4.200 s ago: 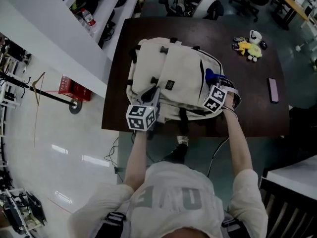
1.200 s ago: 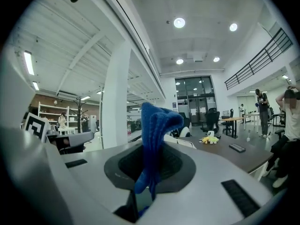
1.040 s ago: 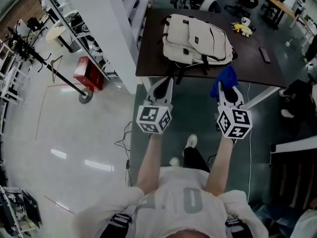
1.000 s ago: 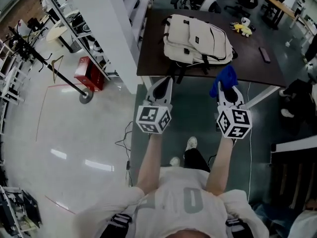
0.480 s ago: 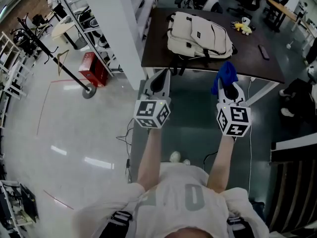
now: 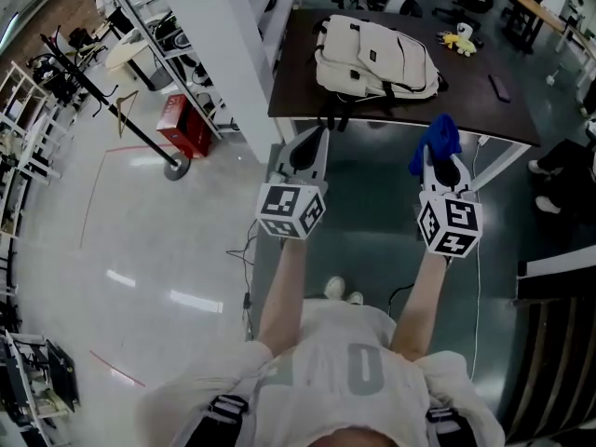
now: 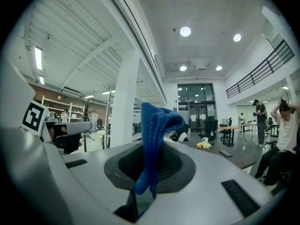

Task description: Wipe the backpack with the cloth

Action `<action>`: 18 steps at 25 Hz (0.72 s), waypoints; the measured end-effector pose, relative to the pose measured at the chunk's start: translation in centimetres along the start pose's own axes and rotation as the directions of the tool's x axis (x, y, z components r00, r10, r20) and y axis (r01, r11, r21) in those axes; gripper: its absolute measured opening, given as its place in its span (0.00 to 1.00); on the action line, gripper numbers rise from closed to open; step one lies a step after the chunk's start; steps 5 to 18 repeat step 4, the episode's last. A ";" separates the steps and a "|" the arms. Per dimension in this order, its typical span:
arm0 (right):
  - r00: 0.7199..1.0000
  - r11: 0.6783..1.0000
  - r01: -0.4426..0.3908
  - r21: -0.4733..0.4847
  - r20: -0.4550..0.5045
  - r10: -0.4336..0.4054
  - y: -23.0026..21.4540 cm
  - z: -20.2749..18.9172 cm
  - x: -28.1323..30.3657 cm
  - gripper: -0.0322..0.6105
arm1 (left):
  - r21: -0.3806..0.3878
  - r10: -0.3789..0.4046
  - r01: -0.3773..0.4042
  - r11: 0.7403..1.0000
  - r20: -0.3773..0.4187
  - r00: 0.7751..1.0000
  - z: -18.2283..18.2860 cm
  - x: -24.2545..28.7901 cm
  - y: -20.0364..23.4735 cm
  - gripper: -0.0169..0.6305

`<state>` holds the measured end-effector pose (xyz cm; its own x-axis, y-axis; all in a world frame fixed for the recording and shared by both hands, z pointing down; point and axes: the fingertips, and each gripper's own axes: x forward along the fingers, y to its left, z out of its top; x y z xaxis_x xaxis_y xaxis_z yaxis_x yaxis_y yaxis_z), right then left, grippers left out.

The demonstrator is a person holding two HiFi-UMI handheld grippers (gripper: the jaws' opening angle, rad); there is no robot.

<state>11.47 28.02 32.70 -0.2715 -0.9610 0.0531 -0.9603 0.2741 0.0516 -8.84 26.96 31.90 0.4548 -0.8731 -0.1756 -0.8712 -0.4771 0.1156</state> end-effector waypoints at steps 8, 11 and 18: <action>1.000 1.000 0.000 -0.007 0.005 0.000 -0.4 0.0 -0.7 0.12 | -0.007 0.001 -0.001 1.000 0.014 1.000 0.5 0.0 -0.6 0.03; 1.000 1.000 0.000 -0.007 0.005 0.000 -0.4 0.0 -0.7 0.12 | -0.007 0.001 -0.001 1.000 0.014 1.000 0.5 0.0 -0.6 0.03; 1.000 1.000 0.000 -0.007 0.005 0.000 -0.4 0.0 -0.7 0.12 | -0.007 0.001 -0.001 1.000 0.014 1.000 0.5 0.0 -0.6 0.03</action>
